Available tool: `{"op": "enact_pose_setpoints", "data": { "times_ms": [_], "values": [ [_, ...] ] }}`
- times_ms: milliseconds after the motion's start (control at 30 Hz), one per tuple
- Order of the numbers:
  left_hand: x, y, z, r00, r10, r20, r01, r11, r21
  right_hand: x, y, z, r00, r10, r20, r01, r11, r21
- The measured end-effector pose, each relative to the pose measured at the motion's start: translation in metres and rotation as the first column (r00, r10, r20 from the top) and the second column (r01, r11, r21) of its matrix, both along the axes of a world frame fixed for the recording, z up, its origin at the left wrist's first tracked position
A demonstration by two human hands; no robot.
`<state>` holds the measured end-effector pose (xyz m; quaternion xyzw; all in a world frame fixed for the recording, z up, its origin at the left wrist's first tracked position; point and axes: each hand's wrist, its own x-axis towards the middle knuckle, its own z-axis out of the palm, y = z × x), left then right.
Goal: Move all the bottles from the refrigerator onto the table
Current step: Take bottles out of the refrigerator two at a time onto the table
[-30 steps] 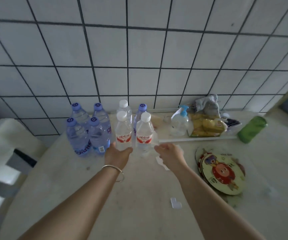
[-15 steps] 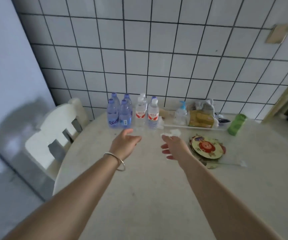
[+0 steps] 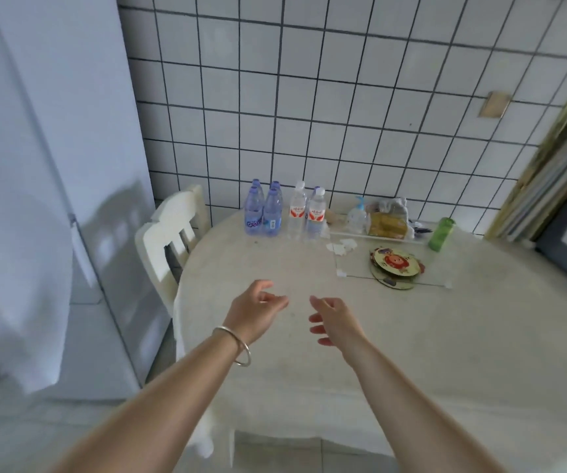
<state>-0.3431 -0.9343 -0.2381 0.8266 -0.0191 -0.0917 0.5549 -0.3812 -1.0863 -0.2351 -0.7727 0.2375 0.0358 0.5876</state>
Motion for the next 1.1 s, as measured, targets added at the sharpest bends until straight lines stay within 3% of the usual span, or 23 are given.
{"op": "enact_pose_setpoints", "data": {
  "times_ms": [167,400,733,900,1100],
  "values": [
    [-0.078,0.044,-0.011,0.997,-0.072,0.035,0.069,0.995,0.067,-0.081,0.055,-0.001,0.988,-0.152,0.026,0.151,0.988,0.022],
    [-0.166,0.111,-0.010,0.998,-0.030,0.063,0.030,1.000,0.003,-0.175,0.112,0.010,0.991,-0.100,0.084,0.100,0.995,-0.003],
    [-0.240,0.236,0.001,0.981,0.161,0.108,-0.144,0.978,-0.149,-0.216,0.240,0.015,0.969,0.223,0.106,-0.215,0.973,-0.078],
    [-0.251,0.320,0.004,0.953,0.254,0.164,-0.231,0.962,-0.144,-0.218,0.326,0.018,0.932,0.351,0.095,-0.341,0.934,-0.103],
    [-0.244,0.440,0.005,0.936,0.328,0.125,-0.304,0.936,-0.177,-0.201,0.436,0.019,0.901,0.419,0.111,-0.411,0.907,-0.088]
  ]
}}
